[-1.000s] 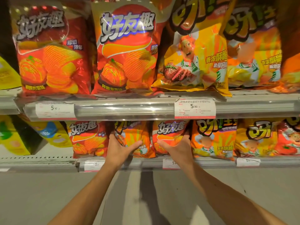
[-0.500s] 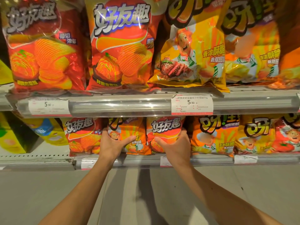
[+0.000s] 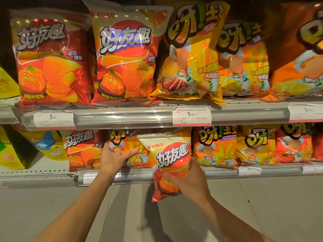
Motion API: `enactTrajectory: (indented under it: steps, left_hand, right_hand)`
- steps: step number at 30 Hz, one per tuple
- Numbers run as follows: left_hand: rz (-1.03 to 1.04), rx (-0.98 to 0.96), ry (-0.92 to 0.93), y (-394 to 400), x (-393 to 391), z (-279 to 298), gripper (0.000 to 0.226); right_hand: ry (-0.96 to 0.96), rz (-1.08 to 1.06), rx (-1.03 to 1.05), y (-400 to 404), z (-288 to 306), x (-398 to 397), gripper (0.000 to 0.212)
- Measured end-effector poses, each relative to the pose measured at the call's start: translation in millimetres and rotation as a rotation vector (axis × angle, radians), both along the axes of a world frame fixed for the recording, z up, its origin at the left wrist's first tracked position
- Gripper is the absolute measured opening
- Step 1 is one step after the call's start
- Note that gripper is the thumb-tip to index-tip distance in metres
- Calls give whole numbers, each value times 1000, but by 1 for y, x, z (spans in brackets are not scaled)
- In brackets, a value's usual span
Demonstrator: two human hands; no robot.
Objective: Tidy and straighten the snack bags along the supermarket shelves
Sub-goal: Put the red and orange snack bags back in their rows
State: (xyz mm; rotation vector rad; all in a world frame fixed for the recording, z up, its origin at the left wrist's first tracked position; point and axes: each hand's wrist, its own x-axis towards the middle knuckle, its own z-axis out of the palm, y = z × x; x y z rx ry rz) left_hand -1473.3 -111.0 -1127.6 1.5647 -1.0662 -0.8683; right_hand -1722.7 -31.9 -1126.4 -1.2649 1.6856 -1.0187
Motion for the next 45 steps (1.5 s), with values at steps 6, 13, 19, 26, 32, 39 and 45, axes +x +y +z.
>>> enactTrajectory:
  steps: [6, 13, 19, 26, 32, 39, 45]
  left_hand:
    - [-52, -53, -46, -4, -59, -10, 59]
    - [-129, -72, -70, -10, -119, -15, 62]
    - [-180, 57, -65, -14, -128, -26, 91]
    - [-327, 134, -217, -19, -139, -21, 84]
    - [-408, -75, -744, 38, -66, -31, 53]
    - [-401, 60, -1284, 87, 32, -53, 73]
    - [-432, 231, -1401, 90, 53, -57, 88]
  right_hand:
    - [-66, -47, 12, 51, -13, -40, 76]
    - [-40, -206, -126, 61, -28, -81, 71]
    - [-44, -299, -75, 65, -34, -87, 65]
    - [-67, -245, -56, 61, -28, -62, 68]
    - [-45, -136, -21, 48, -8, -2, 72]
    - [-35, -45, -26, 6, 14, 85, 72]
    - [-25, -99, -13, -44, 13, 137, 74]
